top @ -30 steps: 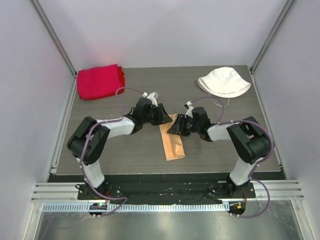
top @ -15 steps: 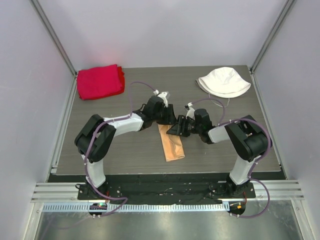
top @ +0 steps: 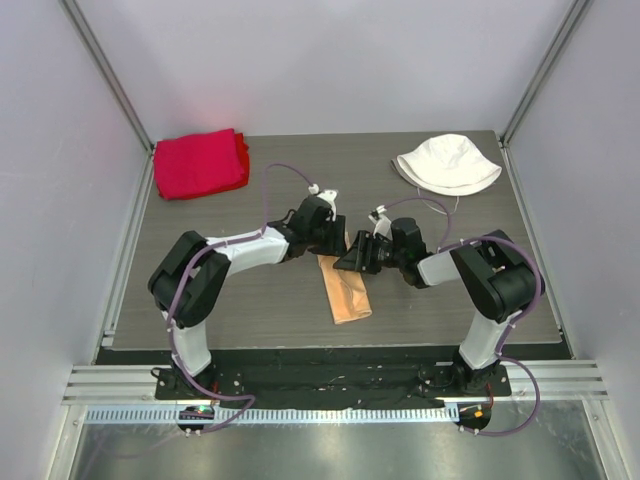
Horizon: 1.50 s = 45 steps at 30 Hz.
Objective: Fold the napkin into a case and place the utensils inside
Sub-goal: Fold the top corner of the smaller rectangle-folded napkin into a folded napkin, then stuff the top corner of the smaller-rectangle-folded napkin into the folded napkin.
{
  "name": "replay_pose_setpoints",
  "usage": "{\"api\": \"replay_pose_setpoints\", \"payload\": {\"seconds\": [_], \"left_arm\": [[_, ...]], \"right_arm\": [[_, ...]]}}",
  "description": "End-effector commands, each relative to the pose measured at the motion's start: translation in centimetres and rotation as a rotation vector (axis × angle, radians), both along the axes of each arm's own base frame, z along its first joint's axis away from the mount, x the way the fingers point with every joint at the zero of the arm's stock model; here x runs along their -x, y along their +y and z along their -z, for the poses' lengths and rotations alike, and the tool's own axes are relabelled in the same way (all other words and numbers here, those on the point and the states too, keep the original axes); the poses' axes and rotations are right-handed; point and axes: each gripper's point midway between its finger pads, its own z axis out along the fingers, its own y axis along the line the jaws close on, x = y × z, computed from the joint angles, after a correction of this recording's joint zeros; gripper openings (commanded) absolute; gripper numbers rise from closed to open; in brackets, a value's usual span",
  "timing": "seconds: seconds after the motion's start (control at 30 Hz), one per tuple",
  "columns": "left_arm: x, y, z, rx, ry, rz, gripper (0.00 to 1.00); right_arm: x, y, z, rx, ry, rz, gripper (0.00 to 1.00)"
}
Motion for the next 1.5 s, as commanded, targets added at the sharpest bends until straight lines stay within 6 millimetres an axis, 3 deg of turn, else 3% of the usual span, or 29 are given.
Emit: {"api": "replay_pose_setpoints", "payload": {"seconds": [0.0, 0.27, 0.4, 0.47, 0.53, 0.67, 0.7, 0.87, 1.0, 1.17, 1.33, 1.47], "left_arm": [[0.3, -0.7, -3.2, 0.012, -0.042, 0.027, 0.54], [0.5, -4.0, -2.0, 0.118, 0.017, 0.11, 0.54], [-0.4, -3.6, -0.9, 0.079, 0.026, 0.078, 0.51], [-0.9, -2.8, -0.6, 0.073, 0.044, 0.045, 0.44], [-1.4, -2.1, -0.6, 0.082, 0.053, 0.02, 0.3], [-0.9, -1.2, -0.5, 0.136, 0.051, 0.016, 0.23], [-1.1, -1.4, -1.0, 0.167, 0.036, 0.018, 0.22], [-0.3, -1.3, -1.2, 0.226, 0.044, 0.051, 0.2], [-0.2, -1.6, -1.5, 0.265, 0.041, 0.059, 0.18], [-0.1, -1.6, -1.9, 0.324, 0.012, 0.056, 0.17], [-0.6, -0.8, -1.8, 0.349, 0.045, -0.014, 0.21], [-0.8, -0.2, -1.9, 0.336, 0.064, -0.067, 0.25]], "right_arm": [[1.2, -1.3, 3.2, 0.075, 0.076, 0.019, 0.62], [1.2, -1.1, 2.9, 0.059, 0.08, 0.017, 0.62], [1.5, -1.2, 2.9, 0.064, 0.084, 0.013, 0.65], [1.6, -1.1, 2.5, 0.06, 0.087, 0.013, 0.66], [1.4, -1.2, 2.1, 0.058, 0.087, 0.019, 0.66], [0.9, -2.5, 0.9, 0.079, 0.089, 0.047, 0.69], [0.3, -2.7, -0.5, 0.068, 0.06, 0.059, 0.7], [-1.6, -4.8, -2.8, 0.125, 0.075, 0.135, 0.72], [-3.3, -4.3, -5.4, 0.105, 0.06, 0.152, 0.72], [-5.0, -4.1, -5.1, 0.125, 0.079, 0.164, 0.69], [-5.0, -2.2, -4.6, 0.097, 0.099, 0.145, 0.63], [-3.4, -2.0, -2.7, 0.092, 0.15, 0.158, 0.37]]}}
